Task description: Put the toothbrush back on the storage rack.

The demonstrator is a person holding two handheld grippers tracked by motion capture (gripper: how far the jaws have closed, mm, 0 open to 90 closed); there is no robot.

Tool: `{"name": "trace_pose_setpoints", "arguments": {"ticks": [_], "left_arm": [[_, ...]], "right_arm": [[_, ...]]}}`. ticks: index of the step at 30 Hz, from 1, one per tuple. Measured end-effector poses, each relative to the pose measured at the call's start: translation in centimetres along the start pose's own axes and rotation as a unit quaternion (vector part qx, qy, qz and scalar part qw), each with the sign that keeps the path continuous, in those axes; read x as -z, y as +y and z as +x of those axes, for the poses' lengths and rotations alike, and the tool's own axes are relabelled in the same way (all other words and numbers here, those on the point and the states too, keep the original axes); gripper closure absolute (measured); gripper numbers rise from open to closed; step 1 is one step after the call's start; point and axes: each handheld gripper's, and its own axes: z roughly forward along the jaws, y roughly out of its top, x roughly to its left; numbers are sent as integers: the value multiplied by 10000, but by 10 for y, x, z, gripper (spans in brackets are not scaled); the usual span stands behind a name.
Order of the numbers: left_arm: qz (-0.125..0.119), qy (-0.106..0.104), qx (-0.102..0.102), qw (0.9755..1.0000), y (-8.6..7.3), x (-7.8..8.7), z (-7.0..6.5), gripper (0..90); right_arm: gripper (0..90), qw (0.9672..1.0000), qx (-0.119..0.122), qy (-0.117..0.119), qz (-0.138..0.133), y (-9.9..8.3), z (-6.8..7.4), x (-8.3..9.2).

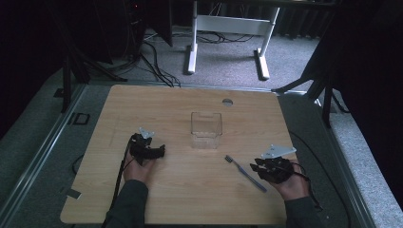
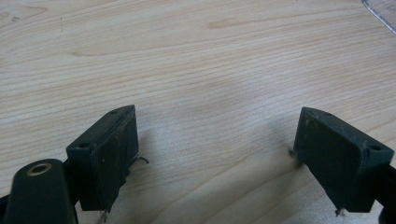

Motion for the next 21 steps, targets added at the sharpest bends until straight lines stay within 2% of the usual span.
{"name": "trace_pose_setpoints", "arguments": {"ticks": [21], "left_arm": [[-1,-1,1,10000,0,0,0,143]], "right_arm": [[684,9990,123,291,317,22,0,-13]]}}
